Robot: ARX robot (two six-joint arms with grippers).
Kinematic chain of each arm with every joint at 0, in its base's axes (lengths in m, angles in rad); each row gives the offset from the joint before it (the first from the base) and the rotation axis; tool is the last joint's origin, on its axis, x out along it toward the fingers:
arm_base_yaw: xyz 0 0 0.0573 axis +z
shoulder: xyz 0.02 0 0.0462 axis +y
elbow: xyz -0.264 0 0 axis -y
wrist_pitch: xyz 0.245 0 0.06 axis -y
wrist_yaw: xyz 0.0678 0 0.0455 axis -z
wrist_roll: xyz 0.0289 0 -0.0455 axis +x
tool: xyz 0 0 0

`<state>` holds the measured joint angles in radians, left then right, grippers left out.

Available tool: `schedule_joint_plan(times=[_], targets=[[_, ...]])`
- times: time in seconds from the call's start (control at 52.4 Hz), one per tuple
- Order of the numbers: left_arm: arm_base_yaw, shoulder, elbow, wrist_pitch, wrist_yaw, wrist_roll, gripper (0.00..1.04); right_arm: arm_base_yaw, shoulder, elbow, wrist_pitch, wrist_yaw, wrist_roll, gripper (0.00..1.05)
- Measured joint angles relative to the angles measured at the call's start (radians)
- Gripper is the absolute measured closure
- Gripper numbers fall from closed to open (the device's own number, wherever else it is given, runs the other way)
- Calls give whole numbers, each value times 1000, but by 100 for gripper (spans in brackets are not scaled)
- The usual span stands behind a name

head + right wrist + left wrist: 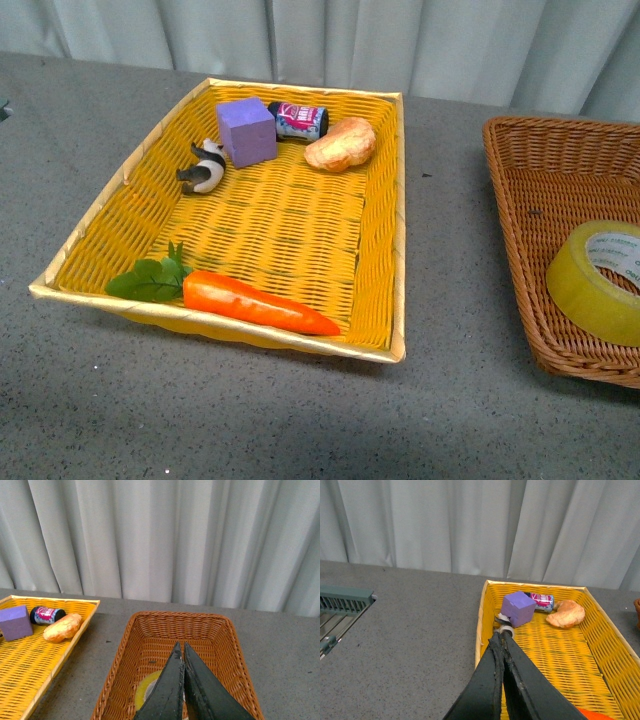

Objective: Move tape to another basket

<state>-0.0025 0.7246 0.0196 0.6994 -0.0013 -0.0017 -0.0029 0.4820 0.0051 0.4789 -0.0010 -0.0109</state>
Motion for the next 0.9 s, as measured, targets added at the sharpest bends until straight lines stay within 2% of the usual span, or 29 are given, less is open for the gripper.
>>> schedule_joint_plan(times=[0.898], targets=[[0,-463,-1,-433,0,0,101,0,-339,1,-336,0,0,104]])
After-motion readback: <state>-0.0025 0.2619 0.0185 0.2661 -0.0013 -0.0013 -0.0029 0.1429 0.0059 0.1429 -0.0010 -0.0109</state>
